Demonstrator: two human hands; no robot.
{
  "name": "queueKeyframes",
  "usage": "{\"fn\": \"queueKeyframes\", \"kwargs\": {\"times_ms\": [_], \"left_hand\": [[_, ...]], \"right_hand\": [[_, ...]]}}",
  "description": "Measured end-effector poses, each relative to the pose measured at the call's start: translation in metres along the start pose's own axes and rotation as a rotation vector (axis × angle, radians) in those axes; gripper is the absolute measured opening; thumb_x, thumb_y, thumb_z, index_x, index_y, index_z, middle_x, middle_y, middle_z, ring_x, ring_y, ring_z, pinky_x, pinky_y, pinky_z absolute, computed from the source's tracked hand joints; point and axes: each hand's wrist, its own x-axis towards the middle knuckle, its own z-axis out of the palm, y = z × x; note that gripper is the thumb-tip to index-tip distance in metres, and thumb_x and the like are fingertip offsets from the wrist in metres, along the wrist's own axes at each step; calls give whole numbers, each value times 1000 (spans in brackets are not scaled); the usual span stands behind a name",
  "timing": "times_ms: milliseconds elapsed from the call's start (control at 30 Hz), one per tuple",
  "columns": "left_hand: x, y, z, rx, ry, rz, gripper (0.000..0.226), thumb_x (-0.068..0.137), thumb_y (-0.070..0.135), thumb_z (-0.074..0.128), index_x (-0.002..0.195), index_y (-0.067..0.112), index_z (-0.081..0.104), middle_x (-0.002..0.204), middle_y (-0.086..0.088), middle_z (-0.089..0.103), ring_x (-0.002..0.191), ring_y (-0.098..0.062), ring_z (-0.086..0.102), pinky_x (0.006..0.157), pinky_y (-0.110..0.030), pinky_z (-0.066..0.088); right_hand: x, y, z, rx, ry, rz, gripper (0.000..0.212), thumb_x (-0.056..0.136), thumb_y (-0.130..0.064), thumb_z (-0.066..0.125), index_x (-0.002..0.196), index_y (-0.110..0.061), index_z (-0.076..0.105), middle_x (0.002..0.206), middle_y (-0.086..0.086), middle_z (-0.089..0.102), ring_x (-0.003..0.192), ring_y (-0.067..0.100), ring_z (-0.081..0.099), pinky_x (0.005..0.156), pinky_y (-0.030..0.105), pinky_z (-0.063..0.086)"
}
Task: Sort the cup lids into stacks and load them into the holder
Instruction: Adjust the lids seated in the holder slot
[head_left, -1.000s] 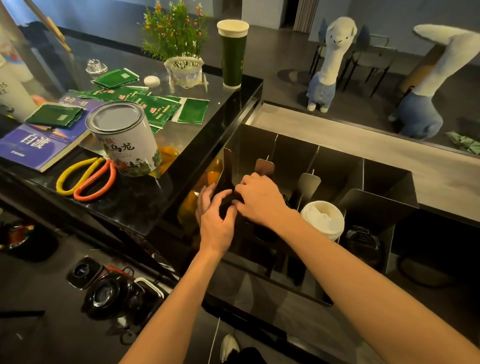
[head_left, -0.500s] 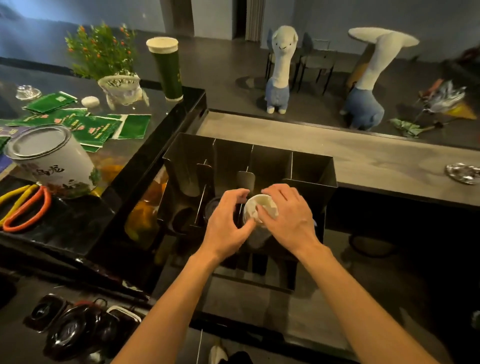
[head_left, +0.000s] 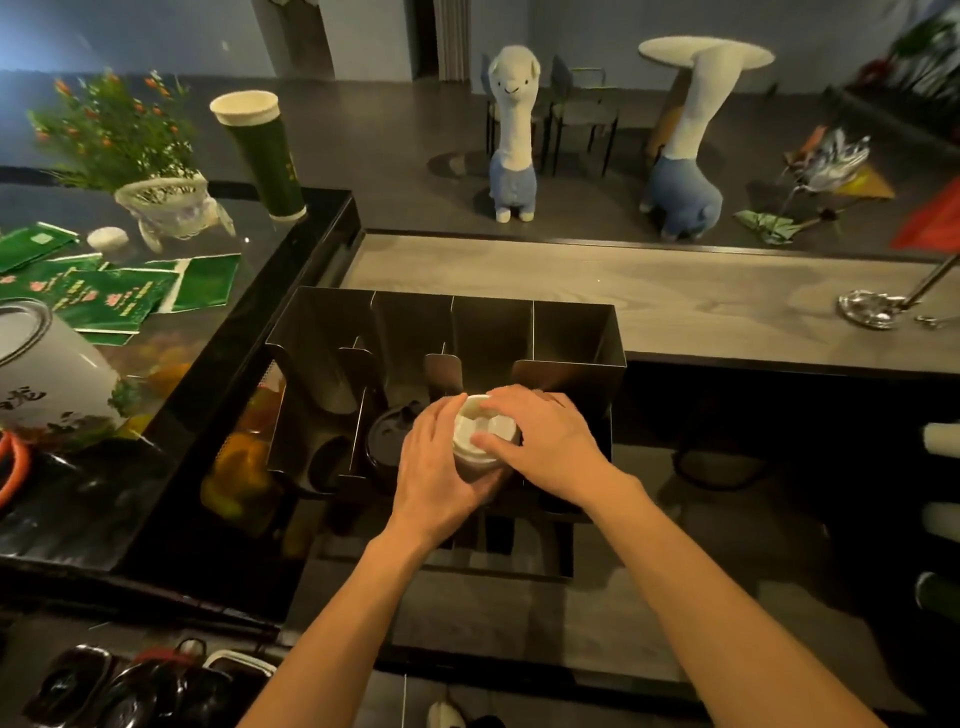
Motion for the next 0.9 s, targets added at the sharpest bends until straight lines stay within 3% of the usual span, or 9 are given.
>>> {"fn": "queueKeyframes", "kwargs": {"times_ms": [167, 267, 333, 433, 667, 767, 900], "left_hand": [[2, -2, 3, 67, 9, 54, 94, 72, 58, 73, 150, 21, 37, 155, -2, 41, 147, -15, 30, 123, -44, 27], [2, 3, 3, 24, 60, 67, 90, 75, 57, 76, 151, 22, 40, 160, 0, 34, 148, -12, 29, 123, -33, 21], [3, 5, 5, 33, 51, 120, 81, 79, 54, 74, 147, 22, 44, 157, 1, 38, 145, -13, 34, 121, -37, 27], [6, 7, 9, 66, 28, 144, 66, 80, 45, 77, 138, 25, 53, 151, 2, 42, 141, -16, 39, 115, -44, 35], [10, 9, 17, 37, 86, 81, 62, 75, 44, 85, 128, 24, 59, 141, 0, 46, 131, -17, 43, 107, -33, 33], [11, 8, 17, 36, 79, 83, 60, 74, 45, 81, 126, 24, 59, 142, -1, 45, 132, -18, 42, 108, -36, 32], [10, 9, 12, 26, 50, 99, 61, 72, 45, 76, 126, 25, 57, 144, 0, 44, 134, -17, 42, 110, -43, 35]], "right_hand": [[-12, -3, 6, 40, 53, 29, 53, 95, -58, 55, 140, -30, 49, 139, -7, 49, 129, 13, 45, 113, 37, 32], [-24, 11, -6, 41, 165, 28, 51, 97, -56, 50, 139, -28, 53, 139, -8, 49, 128, 11, 46, 110, 35, 38], [-32, 27, -15, -66, 76, 80, 54, 97, -57, 49, 143, -29, 49, 144, -7, 46, 131, 14, 45, 111, 38, 39], [-43, 42, -18, -332, -259, 105, 82, 91, -54, 61, 158, -28, 22, 161, 2, 28, 145, 23, 30, 120, 37, 23], [-34, 35, -14, -419, -196, 135, 93, 82, -57, 73, 157, -30, 26, 155, 3, 36, 139, 24, 39, 114, 37, 31], [-36, 40, -18, -411, -261, 72, 92, 84, -47, 76, 158, -32, 24, 162, -2, 30, 145, 21, 35, 118, 35, 25], [-31, 39, -23, -428, -259, 79, 94, 82, -56, 74, 158, -32, 24, 158, 0, 32, 139, 21, 41, 112, 34, 34]]}}
